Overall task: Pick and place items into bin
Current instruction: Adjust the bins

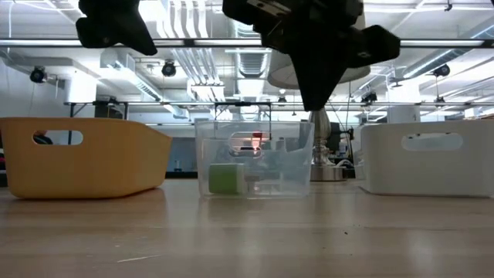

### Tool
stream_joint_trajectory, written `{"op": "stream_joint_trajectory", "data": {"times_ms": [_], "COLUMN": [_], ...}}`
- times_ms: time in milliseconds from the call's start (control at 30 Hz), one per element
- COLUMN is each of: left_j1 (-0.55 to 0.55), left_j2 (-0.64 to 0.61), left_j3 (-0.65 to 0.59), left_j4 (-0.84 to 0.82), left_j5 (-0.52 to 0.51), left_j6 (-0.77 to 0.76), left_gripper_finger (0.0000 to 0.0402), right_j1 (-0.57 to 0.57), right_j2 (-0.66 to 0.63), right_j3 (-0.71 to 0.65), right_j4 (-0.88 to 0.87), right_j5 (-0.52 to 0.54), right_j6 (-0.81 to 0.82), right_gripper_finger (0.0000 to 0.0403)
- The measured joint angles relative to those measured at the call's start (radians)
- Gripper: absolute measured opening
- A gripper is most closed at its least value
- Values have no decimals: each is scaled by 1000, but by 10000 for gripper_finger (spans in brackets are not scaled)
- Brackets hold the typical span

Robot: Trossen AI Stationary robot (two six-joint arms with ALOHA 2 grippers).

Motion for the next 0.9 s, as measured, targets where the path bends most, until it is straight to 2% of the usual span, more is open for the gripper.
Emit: {"op": "stream_joint_trajectory", "data": {"times_ms": [100, 167, 300, 500, 700, 900], "left_j1": [-12, -22, -45, -78, -104, -109], "left_j2": [0, 0, 0, 1, 1, 2], "left_j3": [0, 0, 0, -1, -1, -1], "left_j4": [0, 0, 3, 47, 61, 52], "left_j5": [1, 0, 1, 1, -14, -28], "left_j6": [1, 1, 0, 0, -14, -30], "left_gripper_finger": [0, 0, 0, 0, 0, 0], "right_j1": [40, 61, 60, 4, -46, -79], "right_j2": [0, 0, -5, -67, -112, -115], "right_j3": [18, 61, 98, -27, -166, -284], "right_j4": [-28, -126, -413, -399, -357, -165], "right_j5": [120, 192, 196, 134, 93, 22], "right_j6": [73, 155, 268, 276, 219, 121], "right_gripper_finger": [8, 8, 8, 8, 8, 8]}}
